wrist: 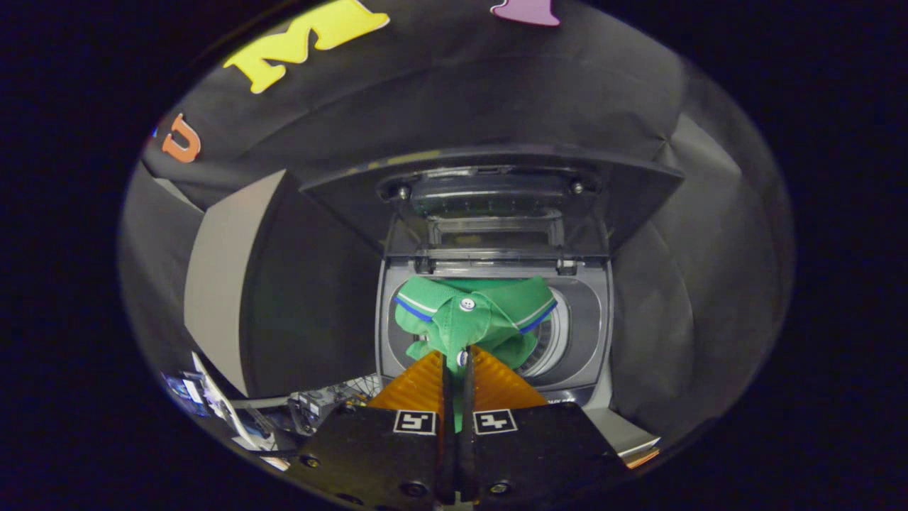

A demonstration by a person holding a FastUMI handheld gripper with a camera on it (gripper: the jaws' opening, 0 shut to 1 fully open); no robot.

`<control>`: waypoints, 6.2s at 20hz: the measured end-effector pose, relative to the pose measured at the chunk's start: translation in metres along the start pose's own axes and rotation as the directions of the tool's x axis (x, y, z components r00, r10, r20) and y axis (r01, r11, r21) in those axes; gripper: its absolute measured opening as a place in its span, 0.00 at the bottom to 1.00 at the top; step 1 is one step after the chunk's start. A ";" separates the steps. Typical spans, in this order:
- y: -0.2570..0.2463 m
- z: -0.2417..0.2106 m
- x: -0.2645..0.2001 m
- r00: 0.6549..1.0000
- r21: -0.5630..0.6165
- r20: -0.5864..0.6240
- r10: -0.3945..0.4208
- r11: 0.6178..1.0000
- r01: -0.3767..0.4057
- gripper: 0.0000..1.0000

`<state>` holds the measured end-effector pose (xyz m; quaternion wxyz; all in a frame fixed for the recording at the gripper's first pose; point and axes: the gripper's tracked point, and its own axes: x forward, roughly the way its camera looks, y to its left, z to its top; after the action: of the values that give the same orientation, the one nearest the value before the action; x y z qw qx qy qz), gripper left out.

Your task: Put the clothes into the washing machine and then close the washing machine lid.

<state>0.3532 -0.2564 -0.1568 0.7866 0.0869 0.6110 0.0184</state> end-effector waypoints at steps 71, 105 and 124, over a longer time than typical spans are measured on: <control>0.009 0.164 -0.020 0.538 -0.029 0.842 -0.039 0.993 0.117 0.85; 0.008 0.142 -0.028 0.575 0.060 0.799 -0.174 0.975 0.213 0.96; 0.022 -0.003 -0.206 0.372 -0.051 0.928 -0.010 0.987 0.154 0.96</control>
<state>0.2996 -0.2628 0.0435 0.9971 0.0010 0.0687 -0.0332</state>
